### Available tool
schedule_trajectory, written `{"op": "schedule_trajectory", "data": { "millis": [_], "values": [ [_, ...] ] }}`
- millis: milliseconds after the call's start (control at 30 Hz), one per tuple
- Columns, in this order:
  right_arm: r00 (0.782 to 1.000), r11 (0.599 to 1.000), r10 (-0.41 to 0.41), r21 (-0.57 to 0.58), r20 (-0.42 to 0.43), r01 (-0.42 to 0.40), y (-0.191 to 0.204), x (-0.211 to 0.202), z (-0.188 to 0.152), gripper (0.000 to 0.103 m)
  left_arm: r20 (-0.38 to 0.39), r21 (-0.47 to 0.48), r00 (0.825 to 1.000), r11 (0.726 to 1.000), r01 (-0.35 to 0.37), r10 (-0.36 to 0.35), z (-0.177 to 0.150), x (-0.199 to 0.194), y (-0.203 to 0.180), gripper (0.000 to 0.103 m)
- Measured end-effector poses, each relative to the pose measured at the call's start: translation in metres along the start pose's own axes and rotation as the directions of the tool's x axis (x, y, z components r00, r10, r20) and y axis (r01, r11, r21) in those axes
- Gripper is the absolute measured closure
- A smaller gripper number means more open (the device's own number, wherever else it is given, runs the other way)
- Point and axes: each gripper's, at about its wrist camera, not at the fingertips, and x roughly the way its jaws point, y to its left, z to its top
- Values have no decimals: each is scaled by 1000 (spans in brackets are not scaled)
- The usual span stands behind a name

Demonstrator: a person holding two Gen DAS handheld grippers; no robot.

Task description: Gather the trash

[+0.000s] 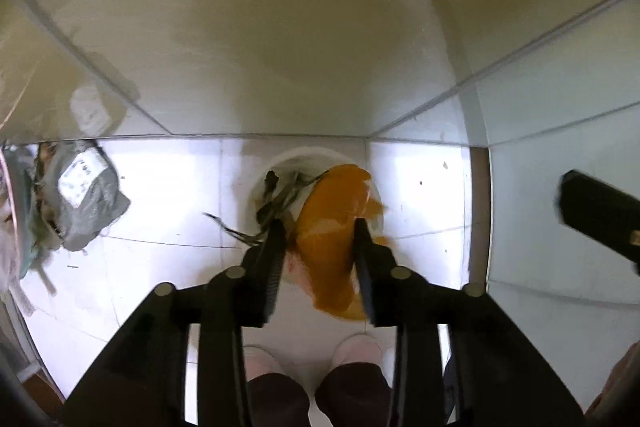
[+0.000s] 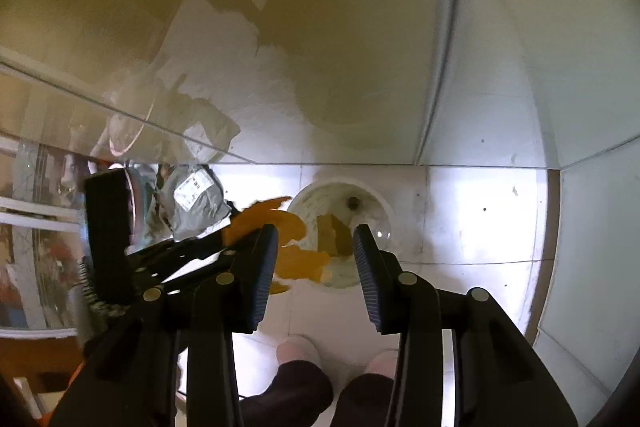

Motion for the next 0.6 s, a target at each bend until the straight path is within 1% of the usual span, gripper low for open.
{"op": "schedule_trajectory", "data": {
  "millis": [67,167,233,333,433,500,533,600],
  "values": [
    [1000,1000,-3,8,10,3,-3,-3,1,67,-27,19,1000,1000,4,-3,2,9,-4,65],
    [1000,1000,9,24,24,-10,-8,-7,1,67,-42,43,999,999,-20,22,4,15,-9,65],
    [999,1000,6,26,31,-7,-7,-10,1,67,-44,44,999,999,-19,21,3,13,-8,65],
    [999,999,15,32,39,-16,-1,-21,1,67,-40,39,999,999,-16,18,0,-5,-5,65],
    [999,999,20,28,45,-22,9,-37,3,67,-21,37,999,999,-23,24,-2,-38,-3,65],
    [998,999,21,25,51,-22,18,-53,4,67,5,40,1000,999,-23,22,-3,-76,-6,65],
    [998,999,24,23,56,-25,25,-66,5,67,15,41,1000,999,-23,23,-3,-89,-7,65],
    [997,999,25,18,69,-26,37,-92,7,67,43,47,999,999,-23,21,-2,-129,-13,65]
  ]
}}
